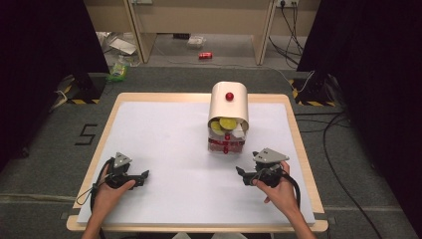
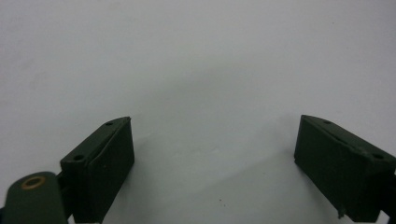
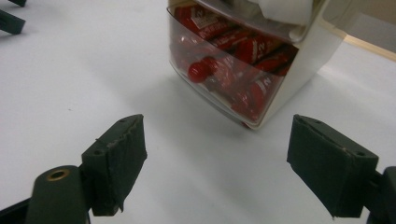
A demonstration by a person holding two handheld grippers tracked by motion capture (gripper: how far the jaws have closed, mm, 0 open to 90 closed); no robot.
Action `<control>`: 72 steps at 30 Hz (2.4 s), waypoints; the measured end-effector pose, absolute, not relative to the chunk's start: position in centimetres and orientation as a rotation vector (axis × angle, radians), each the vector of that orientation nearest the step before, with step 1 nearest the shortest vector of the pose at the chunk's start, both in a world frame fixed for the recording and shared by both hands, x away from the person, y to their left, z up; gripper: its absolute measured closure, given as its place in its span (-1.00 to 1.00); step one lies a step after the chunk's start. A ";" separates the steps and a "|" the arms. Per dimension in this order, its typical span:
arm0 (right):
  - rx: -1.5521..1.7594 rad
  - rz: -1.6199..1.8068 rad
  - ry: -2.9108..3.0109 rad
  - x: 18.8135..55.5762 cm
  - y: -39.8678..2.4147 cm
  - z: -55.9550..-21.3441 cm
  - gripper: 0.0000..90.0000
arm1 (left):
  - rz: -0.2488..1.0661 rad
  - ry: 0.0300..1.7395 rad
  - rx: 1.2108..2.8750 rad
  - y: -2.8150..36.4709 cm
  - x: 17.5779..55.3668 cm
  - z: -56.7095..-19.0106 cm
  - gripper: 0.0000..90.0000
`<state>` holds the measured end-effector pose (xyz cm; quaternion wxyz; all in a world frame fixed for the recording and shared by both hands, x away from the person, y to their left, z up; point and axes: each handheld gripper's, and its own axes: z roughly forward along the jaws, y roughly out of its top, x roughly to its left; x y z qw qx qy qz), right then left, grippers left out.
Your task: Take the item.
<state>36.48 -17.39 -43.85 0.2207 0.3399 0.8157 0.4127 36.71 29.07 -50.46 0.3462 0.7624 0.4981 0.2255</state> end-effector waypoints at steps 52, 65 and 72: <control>0.777 1.240 2.158 38.5 -13.3 -36.4 -0.47 | 0.585 1.293 1.978 29.1 36.7 -50.5 -0.74; 0.795 1.197 2.164 40.8 -12.1 -36.9 -0.46 | 0.584 1.292 1.978 29.1 36.7 -50.5 -0.74; 0.810 1.178 2.184 41.4 -11.9 -37.4 -0.44 | 0.585 1.293 1.978 29.1 36.7 -50.5 -0.74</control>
